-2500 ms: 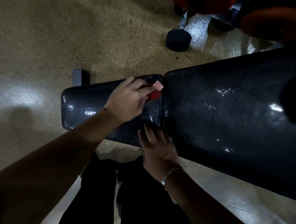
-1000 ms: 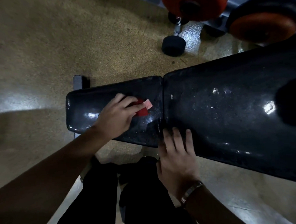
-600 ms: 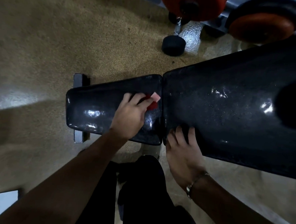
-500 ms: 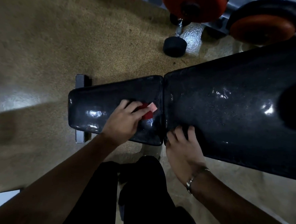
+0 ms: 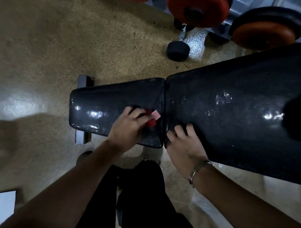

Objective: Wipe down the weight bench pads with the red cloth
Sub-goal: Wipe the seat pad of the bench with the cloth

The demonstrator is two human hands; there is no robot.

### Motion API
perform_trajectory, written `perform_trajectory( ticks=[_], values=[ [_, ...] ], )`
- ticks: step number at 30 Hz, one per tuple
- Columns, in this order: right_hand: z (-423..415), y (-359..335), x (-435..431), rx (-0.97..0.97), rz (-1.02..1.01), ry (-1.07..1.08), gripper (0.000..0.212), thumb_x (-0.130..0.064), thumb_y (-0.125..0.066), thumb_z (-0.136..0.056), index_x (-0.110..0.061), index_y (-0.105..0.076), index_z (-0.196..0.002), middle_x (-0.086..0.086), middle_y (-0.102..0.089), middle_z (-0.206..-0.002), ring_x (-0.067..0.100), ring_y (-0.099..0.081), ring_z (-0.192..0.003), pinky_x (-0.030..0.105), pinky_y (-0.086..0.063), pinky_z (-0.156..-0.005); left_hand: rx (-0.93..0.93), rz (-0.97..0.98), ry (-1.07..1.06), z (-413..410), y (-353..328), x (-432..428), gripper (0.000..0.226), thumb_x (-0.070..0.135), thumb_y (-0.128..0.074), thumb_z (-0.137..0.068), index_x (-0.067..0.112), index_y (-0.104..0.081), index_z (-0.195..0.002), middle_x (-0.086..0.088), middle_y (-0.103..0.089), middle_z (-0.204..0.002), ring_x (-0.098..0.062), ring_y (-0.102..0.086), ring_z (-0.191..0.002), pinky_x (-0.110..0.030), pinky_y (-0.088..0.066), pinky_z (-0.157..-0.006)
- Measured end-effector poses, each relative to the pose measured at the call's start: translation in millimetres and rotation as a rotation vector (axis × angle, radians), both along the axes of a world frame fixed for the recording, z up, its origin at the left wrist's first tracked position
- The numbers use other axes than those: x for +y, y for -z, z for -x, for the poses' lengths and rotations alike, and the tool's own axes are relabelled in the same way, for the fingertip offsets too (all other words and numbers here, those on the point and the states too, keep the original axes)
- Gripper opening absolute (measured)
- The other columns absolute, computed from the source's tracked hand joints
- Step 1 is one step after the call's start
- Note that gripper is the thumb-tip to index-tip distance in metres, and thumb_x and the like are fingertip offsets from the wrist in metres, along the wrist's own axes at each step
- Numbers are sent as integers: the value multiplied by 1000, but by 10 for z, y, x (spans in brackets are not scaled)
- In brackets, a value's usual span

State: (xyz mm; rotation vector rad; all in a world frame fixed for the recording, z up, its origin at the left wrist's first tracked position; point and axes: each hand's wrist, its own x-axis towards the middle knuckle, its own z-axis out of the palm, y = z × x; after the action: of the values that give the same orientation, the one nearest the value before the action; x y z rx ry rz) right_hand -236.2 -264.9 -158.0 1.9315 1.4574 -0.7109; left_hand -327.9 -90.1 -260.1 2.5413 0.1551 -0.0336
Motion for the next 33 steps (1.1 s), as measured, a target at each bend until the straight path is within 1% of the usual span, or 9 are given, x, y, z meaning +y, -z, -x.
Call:
perform_trajectory(
  ticks=[3,6,10,15,18,20,27,29,33],
  values=[
    [15,12,-33,-6,-5,3,37,-23,-39,-99,-16,-63,-127,12,-42,-138,40,-28,-131,66,-16,-115,39,-44,-92,151,3,255,46,6,-67,-88,19,-68,-132,-8,-67,-122,-35,-52,-99,-40,-52,-81],
    [53,7,-1,-25,41,12,38,-23,-40,-100,-16,-60,-132,12,-38,-144,42,-25,-135,66,-14,-115,170,-19,-307,-23,-18,212,44,11,-61,-94,21,-65,-136,-10,-63,-128,-35,-49,-105,-43,-46,-92],
    [76,-37,45,-40,61,45,36,-23,-46,-97,-19,-61,-129,12,-38,-144,42,-23,-135,65,-14,-115,190,24,-441,-220,-52,-56,48,11,-53,-97,22,-58,-143,-10,-57,-137,-37,-48,-111,-44,-46,-98],
    [81,-61,44,-53,59,27,36,-22,-49,-93,-21,-63,-127,10,-40,-143,41,-25,-134,63,-17,-115,84,29,-182,30,0,10,43,9,-58,-95,20,-63,-137,-8,-60,-128,-36,-49,-105,-50,-51,-92],
    [82,-68,19,-52,53,33,36,-20,-47,-94,-23,-62,-126,9,-40,-144,40,-26,-135,61,-17,-117,35,-21,31,287,96,201,42,10,-62,-95,22,-66,-135,-6,-63,-124,-33,-50,-106,-44,-54,-86],
    [85,-71,3,-53,45,25,35,-20,-46,-94,-24,-62,-125,9,-41,-143,40,-26,-134,61,-17,-117,35,-52,30,387,126,302,42,11,-64,-95,23,-66,-135,-5,-64,-124,-32,-51,-106,-44,-54,-86],
    [92,-32,-54,-62,10,13,34,-17,-47,-93,-23,-63,-123,9,-41,-143,39,-27,-134,62,-16,-117,160,57,-586,50,2,-222,44,19,-58,-97,23,-58,-140,-10,-57,-131,-33,-51,-110,-44,-47,-97],
    [77,-17,-79,-61,9,-3,35,-20,-45,-95,-23,-61,-125,9,-40,-144,39,-26,-134,61,-16,-117,129,64,-535,0,16,-382,44,16,-58,-96,23,-60,-140,-9,-57,-132,-34,-50,-107,-42,-45,-95],
    [51,8,-136,-61,-31,-22,34,-23,-47,-95,-25,-61,-125,7,-41,-142,38,-27,-133,60,-16,-117,43,9,-214,342,93,-468,45,7,-67,-91,18,-66,-135,-7,-63,-127,-35,-53,-104,-44,-51,-90]
  ],
)
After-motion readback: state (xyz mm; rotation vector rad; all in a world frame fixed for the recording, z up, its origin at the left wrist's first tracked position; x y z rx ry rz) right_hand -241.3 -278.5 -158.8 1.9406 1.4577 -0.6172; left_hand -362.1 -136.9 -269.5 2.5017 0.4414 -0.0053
